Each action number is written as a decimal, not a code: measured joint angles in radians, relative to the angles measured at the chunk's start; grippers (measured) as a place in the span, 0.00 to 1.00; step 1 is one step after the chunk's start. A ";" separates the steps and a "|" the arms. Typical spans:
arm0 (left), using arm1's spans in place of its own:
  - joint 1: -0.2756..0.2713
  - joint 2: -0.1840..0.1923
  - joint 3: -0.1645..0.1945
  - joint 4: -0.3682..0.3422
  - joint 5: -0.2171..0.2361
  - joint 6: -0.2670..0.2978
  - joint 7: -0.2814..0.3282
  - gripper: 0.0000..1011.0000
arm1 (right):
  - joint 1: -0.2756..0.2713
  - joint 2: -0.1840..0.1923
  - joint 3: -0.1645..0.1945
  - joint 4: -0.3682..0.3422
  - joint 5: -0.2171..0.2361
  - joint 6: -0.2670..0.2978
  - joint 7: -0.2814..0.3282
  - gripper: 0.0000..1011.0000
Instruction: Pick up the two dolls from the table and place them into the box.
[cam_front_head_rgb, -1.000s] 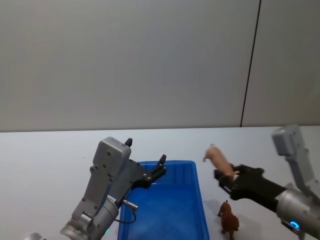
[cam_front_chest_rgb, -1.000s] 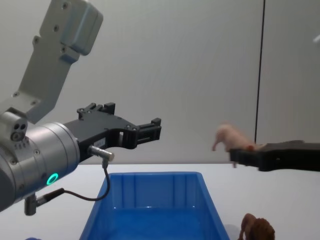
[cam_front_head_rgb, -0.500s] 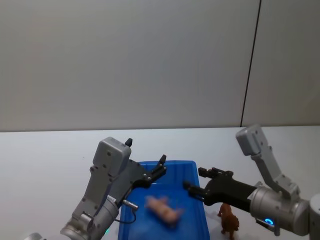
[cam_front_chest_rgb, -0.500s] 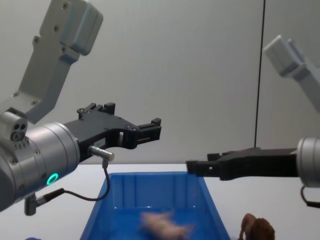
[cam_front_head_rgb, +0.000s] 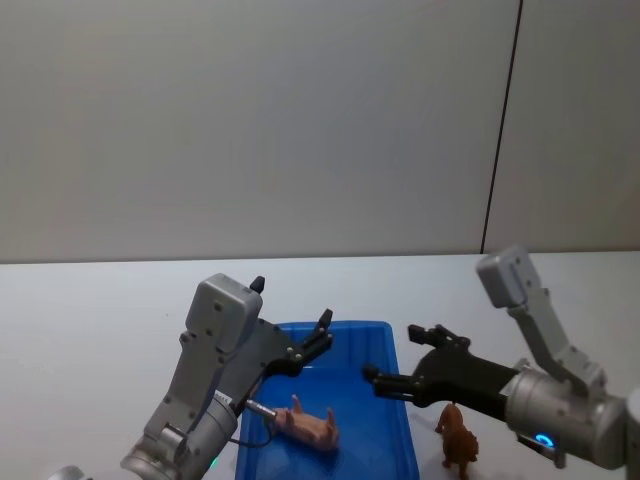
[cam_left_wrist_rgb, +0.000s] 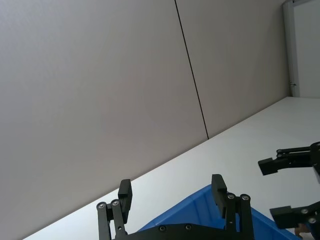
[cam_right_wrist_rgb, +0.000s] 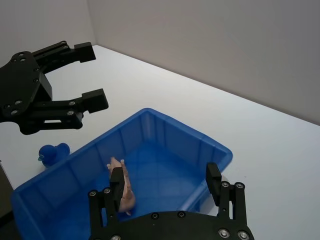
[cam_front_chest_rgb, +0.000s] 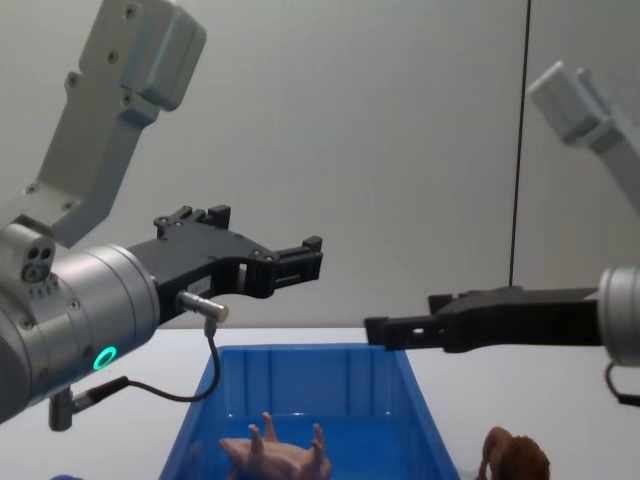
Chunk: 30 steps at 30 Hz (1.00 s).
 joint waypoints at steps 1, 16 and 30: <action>0.000 0.000 0.000 0.000 0.000 0.000 0.000 0.99 | -0.005 0.005 0.003 -0.006 0.004 -0.001 -0.003 0.99; 0.000 0.000 0.000 0.000 0.000 0.000 0.000 0.99 | -0.124 0.091 0.039 -0.123 0.069 -0.016 -0.091 0.99; 0.000 0.000 0.000 0.000 0.000 0.000 0.000 0.99 | -0.216 0.141 0.044 -0.180 0.090 0.002 -0.150 0.99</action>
